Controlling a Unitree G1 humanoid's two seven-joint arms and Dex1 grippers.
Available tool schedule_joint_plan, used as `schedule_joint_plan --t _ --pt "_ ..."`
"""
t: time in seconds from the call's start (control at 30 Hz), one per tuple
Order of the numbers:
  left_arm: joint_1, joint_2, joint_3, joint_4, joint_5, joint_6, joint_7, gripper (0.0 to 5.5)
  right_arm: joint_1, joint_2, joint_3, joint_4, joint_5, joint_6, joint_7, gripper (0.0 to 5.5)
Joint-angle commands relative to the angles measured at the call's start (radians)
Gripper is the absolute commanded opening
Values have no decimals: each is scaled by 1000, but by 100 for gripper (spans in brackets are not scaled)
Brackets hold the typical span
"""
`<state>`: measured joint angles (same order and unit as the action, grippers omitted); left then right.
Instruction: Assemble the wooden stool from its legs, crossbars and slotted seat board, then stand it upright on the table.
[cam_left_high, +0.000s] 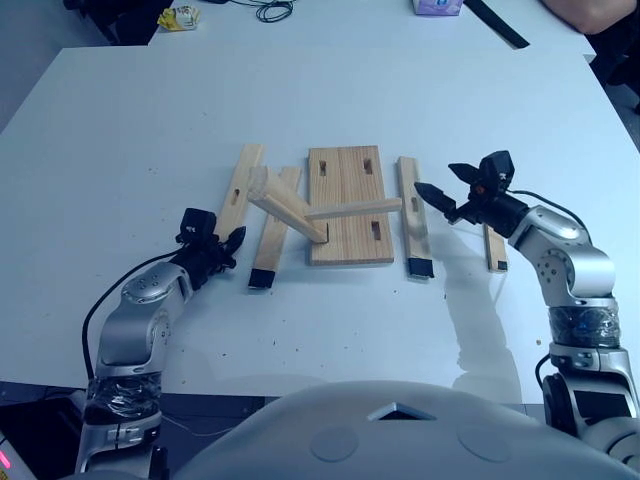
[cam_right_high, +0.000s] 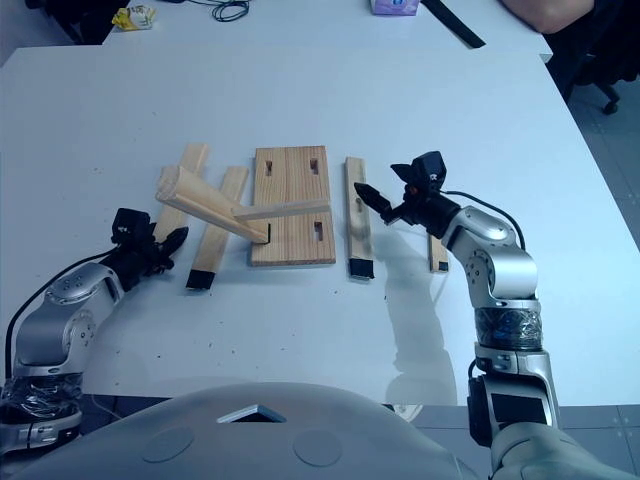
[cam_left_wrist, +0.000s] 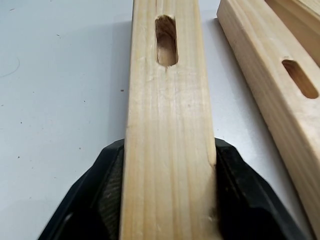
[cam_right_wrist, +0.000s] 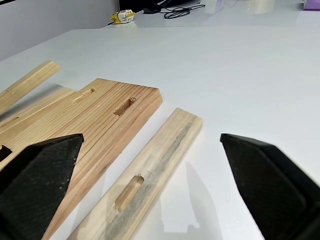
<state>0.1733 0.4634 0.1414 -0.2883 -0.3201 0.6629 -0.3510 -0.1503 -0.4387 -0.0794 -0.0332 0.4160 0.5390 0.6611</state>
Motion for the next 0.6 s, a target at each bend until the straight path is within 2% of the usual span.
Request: schedule_joint_plan --t 0.03,0.2,0.3,0.5,0.6 --pt "-23 -67 99 -59 -104 5 9 204 7 1 -8 -19 8 13 -9 504" --pt "-102 -127 264 -122 -338 -19 -17 204 -33 -4 -31 -26 45 30 6 504" --pt "-181 -122 383 -138 -506 -72 -48 204 -98 -5 -84 -17 109 55 11 504" --pt "-368 34 537 -75 -730 -118 -140 204 -300 9 -237 14 293 138 -41 504" --pt "-486 99 514 -59 -831 -93 -190 204 -387 21 -257 -19 371 156 -44 504"
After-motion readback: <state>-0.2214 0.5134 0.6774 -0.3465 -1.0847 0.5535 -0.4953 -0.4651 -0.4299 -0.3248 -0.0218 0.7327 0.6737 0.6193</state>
